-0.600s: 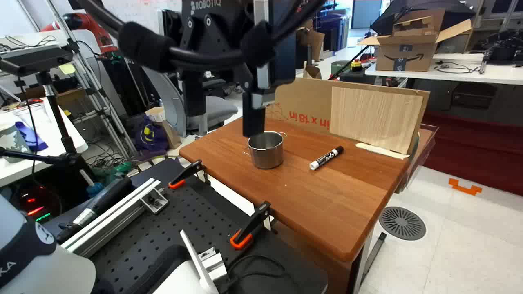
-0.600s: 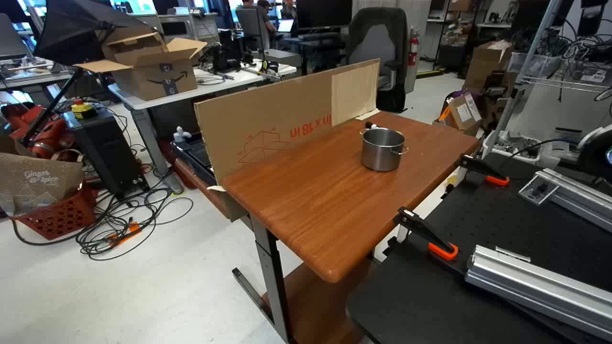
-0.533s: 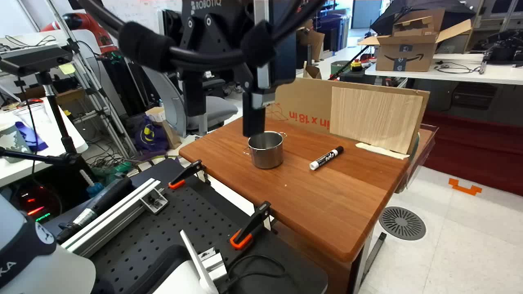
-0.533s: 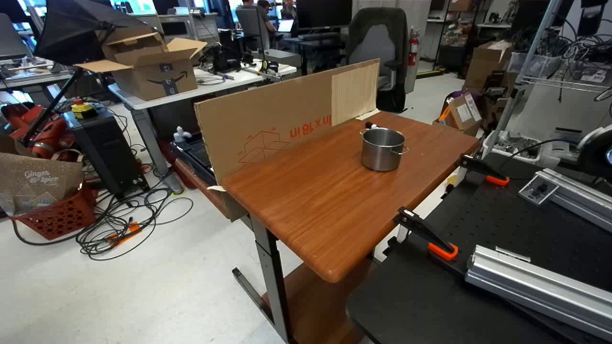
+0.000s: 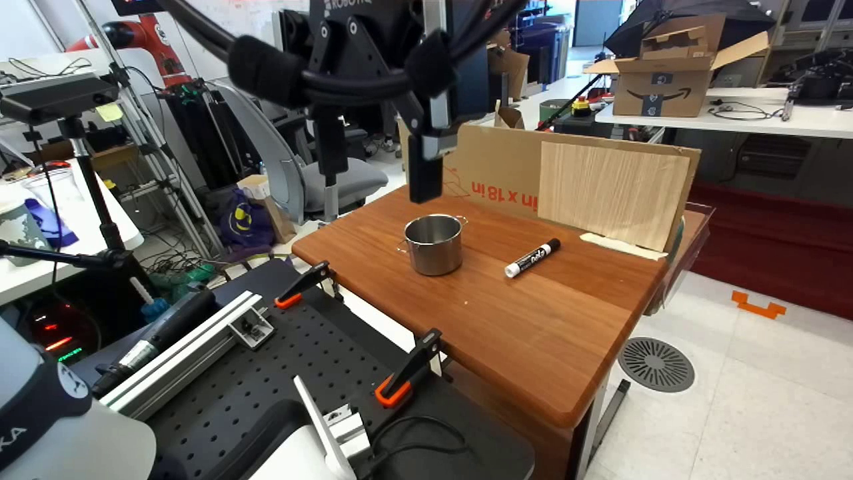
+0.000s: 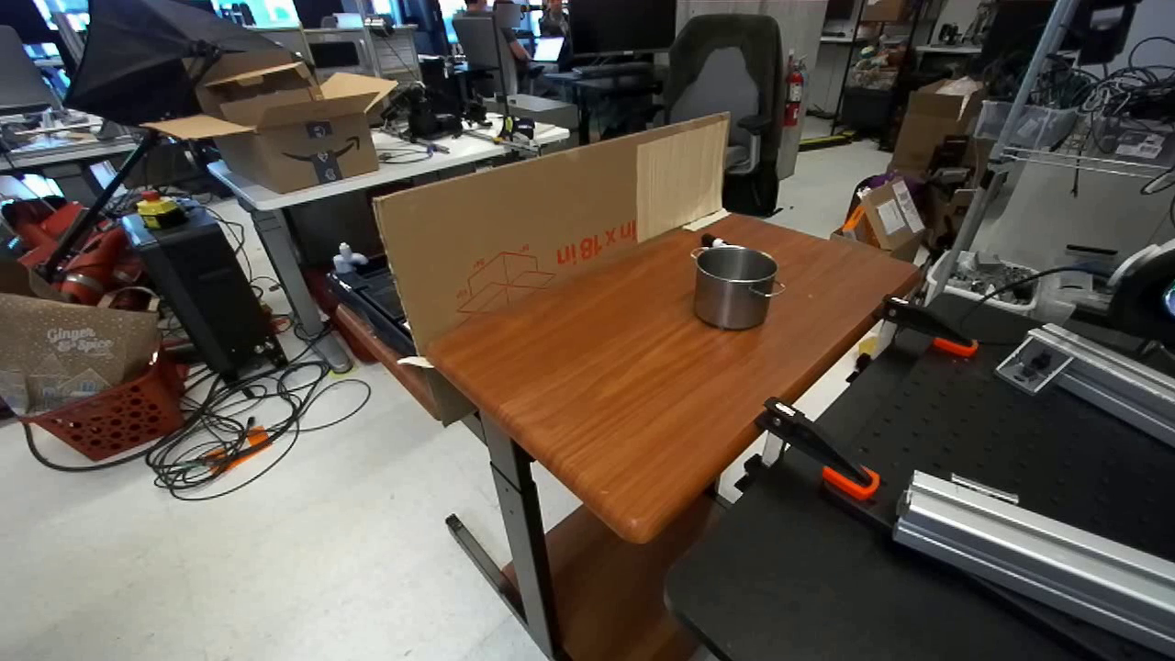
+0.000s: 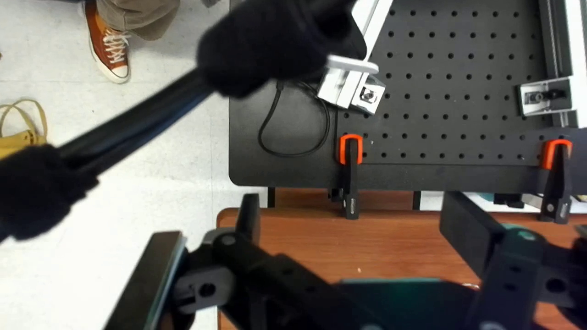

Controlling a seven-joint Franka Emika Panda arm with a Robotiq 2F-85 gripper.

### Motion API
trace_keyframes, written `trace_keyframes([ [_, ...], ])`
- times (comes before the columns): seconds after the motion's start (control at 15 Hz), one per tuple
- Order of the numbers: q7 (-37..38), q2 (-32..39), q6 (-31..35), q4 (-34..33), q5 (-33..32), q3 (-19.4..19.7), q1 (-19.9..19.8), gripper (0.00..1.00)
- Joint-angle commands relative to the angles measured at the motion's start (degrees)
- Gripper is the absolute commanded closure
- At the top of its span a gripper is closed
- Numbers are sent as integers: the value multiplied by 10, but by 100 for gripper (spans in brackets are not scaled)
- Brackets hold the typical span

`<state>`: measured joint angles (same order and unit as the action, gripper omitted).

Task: Put the marker in the pot

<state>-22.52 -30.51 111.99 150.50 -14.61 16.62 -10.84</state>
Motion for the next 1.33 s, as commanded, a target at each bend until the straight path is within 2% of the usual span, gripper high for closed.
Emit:
trace_keyframes([
  [0.0, 13, 18, 38, -15, 46, -4, 19, 0],
  [0.27, 34, 81, 89, -62, 101, -17, 48, 0],
  [0.53, 47, 168, 105, -139, 157, -26, 65, 0],
  [0.93, 76, 314, 102, -261, 225, -39, 53, 0],
  [1.27, 126, 420, 97, -343, 229, -60, 43, 0],
])
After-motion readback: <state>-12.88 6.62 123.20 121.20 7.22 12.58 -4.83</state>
